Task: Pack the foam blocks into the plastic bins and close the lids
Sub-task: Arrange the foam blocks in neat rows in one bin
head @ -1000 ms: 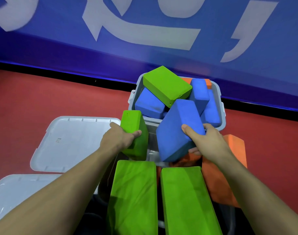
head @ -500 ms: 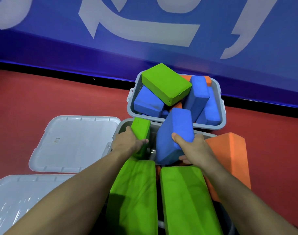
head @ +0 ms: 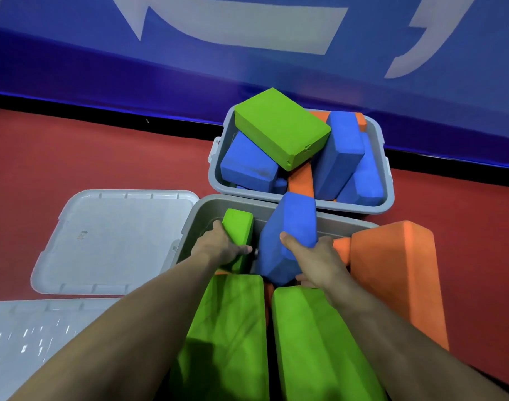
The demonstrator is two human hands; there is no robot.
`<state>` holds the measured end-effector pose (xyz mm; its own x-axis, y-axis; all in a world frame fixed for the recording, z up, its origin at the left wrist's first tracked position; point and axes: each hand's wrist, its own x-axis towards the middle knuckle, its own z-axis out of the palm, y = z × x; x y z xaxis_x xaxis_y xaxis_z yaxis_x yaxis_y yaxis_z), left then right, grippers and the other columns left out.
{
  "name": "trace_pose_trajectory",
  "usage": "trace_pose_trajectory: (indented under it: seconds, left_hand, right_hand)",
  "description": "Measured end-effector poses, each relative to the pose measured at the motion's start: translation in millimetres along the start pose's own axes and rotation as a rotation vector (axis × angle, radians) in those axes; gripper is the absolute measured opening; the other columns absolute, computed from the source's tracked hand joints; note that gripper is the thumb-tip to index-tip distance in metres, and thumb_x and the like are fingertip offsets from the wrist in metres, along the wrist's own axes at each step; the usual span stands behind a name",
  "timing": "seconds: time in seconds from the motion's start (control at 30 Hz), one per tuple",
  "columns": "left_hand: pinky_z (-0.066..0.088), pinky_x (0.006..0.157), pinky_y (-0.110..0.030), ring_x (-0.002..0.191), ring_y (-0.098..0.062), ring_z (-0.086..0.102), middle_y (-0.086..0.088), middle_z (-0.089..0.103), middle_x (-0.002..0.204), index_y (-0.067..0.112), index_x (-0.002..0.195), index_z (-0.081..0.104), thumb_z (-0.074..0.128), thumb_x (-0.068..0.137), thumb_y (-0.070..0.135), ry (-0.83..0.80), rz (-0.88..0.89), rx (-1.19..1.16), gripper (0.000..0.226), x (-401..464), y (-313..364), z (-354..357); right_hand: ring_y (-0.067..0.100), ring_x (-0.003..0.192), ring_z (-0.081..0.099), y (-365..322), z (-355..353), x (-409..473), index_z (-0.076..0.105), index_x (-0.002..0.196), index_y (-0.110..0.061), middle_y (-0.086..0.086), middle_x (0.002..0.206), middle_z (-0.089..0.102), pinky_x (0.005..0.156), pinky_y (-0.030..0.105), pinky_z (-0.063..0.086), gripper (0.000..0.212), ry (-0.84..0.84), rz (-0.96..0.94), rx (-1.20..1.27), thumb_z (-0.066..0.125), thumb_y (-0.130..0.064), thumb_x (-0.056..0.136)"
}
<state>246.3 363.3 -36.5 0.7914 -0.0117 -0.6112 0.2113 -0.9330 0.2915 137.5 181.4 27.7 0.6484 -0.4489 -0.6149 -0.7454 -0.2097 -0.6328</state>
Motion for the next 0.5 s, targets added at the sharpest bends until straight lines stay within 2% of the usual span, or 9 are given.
trace_pose_trajectory:
  seconds: [0.13, 0.23, 0.3, 0.37, 0.43, 0.5]
  left_hand:
    - [0.053, 0.09, -0.042, 0.116, -0.034, 0.06, -0.012, 0.055, 0.138, 0.016, 0.15, 0.022, 0.081, 0.068, 0.068, -0.114, -0.036, -0.122, 0.112, 8.4, -8.7, 6.2]
    - [0.046, 0.104, -0.043, 0.122, -0.032, 0.056, -0.011, 0.054, 0.14, 0.015, 0.15, 0.024, 0.081, 0.072, 0.063, -0.164, -0.002, -0.285, 0.108, 11.8, -18.3, 15.4]
    - [0.043, 0.104, -0.039, 0.123, -0.029, 0.056, -0.008, 0.055, 0.14, 0.017, 0.15, 0.024, 0.075, 0.076, 0.066, -0.225, 0.035, -0.347, 0.102, 15.3, -24.9, 17.4]
    - [0.048, 0.105, -0.038, 0.118, -0.024, 0.063, -0.004, 0.06, 0.138, 0.023, 0.147, 0.035, 0.067, 0.073, 0.079, -0.31, 0.064, -0.397, 0.098, 22.6, -32.5, 18.3]
    - [0.051, 0.105, -0.044, 0.112, -0.022, 0.067, -0.002, 0.066, 0.131, 0.023, 0.146, 0.044, 0.066, 0.073, 0.078, -0.359, 0.066, -0.467, 0.094, 32.3, -40.8, 19.9]
    - [0.051, 0.105, -0.046, 0.112, -0.024, 0.068, -0.003, 0.067, 0.129, 0.023, 0.147, 0.045, 0.068, 0.076, 0.071, -0.367, 0.061, -0.501, 0.089, 35.6, -43.1, 20.7]
  right_hand:
    - [0.022, 0.085, 0.074, 9.8, 13.0, 28.4, 0.057, 0.117, -0.024, -0.004, 0.106, 0.073, 0.079, 0.045, 0.063, 0.107, -0.057, -0.036, -0.02, 0.067, -0.096, 0.038]
    - [0.017, 0.092, 0.073, 17.9, 33.4, 50.9, 0.061, 0.115, -0.021, -0.005, 0.107, 0.075, 0.083, 0.041, 0.061, 0.12, -0.085, -0.074, -0.022, 0.067, -0.1, 0.025]
    - [0.02, 0.099, 0.07, 3.2, 39.8, 39.9, 0.053, 0.119, -0.021, -0.004, 0.113, 0.07, 0.089, 0.041, 0.058, 0.105, -0.085, -0.058, -0.021, 0.078, -0.087, 0.042]
    - [0.024, 0.108, 0.064, -5.7, 44.1, 33.6, 0.042, 0.123, -0.017, -0.001, 0.119, 0.063, 0.094, 0.043, 0.055, 0.089, -0.099, -0.001, -0.033, 0.083, -0.068, 0.063]
    - [0.024, 0.112, 0.061, -4.5, 48.2, 34.5, 0.034, 0.127, -0.017, -0.001, 0.125, 0.057, 0.092, 0.046, 0.056, 0.087, -0.169, 0.087, -0.003, 0.084, -0.059, 0.07]
    - [0.023, 0.111, 0.061, 0.7, 51.4, 37.6, 0.031, 0.13, -0.019, -0.003, 0.129, 0.055, 0.088, 0.047, 0.059, 0.089, -0.213, 0.13, 0.049, 0.085, -0.057, 0.071]
